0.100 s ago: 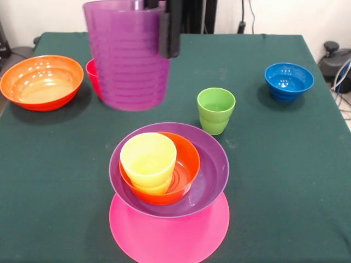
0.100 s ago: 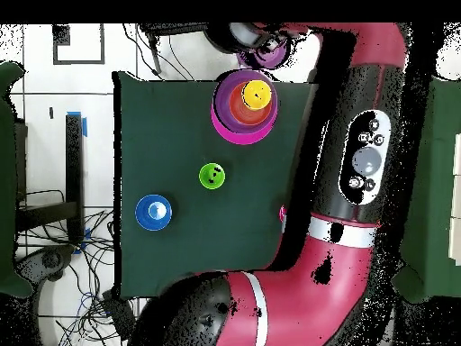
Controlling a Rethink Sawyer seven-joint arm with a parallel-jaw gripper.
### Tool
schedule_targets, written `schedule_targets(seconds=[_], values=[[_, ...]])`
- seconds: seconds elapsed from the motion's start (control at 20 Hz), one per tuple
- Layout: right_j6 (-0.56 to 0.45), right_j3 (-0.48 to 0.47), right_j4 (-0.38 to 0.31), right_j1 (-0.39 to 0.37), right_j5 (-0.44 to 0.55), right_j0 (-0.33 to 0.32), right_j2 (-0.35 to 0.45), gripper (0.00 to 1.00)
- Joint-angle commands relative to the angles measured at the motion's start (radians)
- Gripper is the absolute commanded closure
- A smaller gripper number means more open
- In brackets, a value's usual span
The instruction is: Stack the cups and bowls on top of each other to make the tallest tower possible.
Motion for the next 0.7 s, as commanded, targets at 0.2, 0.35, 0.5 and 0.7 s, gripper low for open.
schedule_targets(seconds=[0.2, 0.35, 0.5, 0.7], values=[[0.005, -0.118, -0.125, 0.078, 0.156, 0.035, 0.077, 1.0], [0.001, -0.147, -0.159, 0.092, 0.17, 0.037, 0.11, 1.0], [0.002, -0.158, -0.184, 0.101, 0.178, 0.035, 0.143, 1.0], [0.01, -0.162, -0.211, 0.116, 0.179, 0.031, 0.188, 1.0]])
